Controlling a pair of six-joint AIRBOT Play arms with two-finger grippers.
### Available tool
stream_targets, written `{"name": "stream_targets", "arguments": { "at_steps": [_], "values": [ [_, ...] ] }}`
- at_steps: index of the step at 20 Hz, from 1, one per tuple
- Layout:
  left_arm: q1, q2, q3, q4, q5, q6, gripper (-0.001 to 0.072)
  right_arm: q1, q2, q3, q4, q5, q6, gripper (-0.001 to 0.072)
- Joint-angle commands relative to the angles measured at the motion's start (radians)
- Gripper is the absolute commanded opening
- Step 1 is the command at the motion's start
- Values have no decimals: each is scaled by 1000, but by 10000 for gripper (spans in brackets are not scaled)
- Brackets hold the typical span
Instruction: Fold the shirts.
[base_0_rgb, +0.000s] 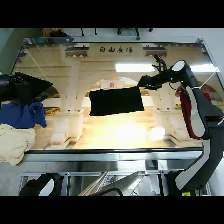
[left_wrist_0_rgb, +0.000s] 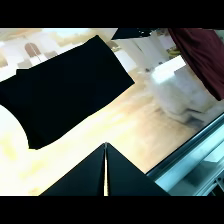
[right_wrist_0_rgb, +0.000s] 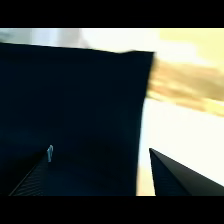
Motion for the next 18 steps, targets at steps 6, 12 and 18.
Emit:
{"name": "stream_targets", "arguments": {
  "at_steps": [6,12,18],
  "values": [
    [0,3,-7,-2,3,-5,14,-12,-180,-1,199,81,-143,687],
    [0,3,-7,-2,3,-5,14,14,-159,2,359,140,-240,29],
    [0,3,-7,-8,-1,-6,14,-127,81,59,389,94,-164,25]
  ]
}}
